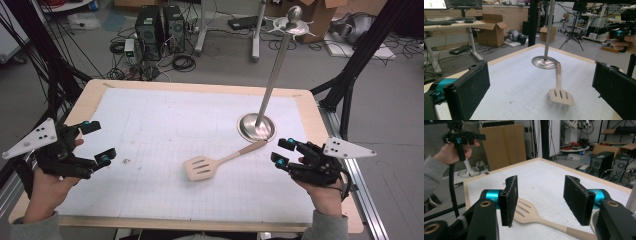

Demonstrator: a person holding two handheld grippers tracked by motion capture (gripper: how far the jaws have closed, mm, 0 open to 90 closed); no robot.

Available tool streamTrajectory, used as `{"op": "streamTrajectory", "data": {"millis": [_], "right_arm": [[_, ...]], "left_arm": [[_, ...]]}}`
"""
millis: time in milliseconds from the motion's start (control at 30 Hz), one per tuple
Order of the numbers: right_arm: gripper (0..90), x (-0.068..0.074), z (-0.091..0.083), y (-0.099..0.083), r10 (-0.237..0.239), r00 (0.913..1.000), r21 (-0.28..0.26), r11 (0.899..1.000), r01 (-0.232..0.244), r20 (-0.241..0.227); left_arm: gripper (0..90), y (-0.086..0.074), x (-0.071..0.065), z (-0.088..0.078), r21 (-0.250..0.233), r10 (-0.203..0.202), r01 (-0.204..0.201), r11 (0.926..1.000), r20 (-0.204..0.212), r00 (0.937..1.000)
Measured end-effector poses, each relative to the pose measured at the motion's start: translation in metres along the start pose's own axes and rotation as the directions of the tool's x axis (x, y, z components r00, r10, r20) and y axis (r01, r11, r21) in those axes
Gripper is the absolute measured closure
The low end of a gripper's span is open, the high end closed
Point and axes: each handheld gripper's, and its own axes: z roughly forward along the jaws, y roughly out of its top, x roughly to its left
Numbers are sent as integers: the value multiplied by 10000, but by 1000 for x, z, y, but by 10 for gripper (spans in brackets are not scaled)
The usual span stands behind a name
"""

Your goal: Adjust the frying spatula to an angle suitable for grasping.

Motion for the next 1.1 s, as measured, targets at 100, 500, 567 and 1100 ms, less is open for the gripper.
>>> {"op": "streamTrajectory", "data": {"millis": [100, 500, 567, 1100], "right_arm": [[504, -3, 8, -3, 97, 10000, 331, 9994, -97, 9], [655, -15, 26, -12, 313, 9969, 693, 9969, -363, 716], [686, -18, 30, -14, 302, 9956, 783, 9962, -372, 886], [856, -26, 60, -27, 4, 9982, 1686, 9856, -106, 602]], "left_arm": [[18, 0, 0, -2, -36, -14, 14, 10000, 0, 10000], [18, -6, -2, -1, 227, -35, 39, 9997, -148, 9999], [18, -8, -2, 1, 246, 9, -2, 9997, -285, 9996], [18, -11, -5, 5, 368, 38, -32, 9993, -149, 9999]]}}
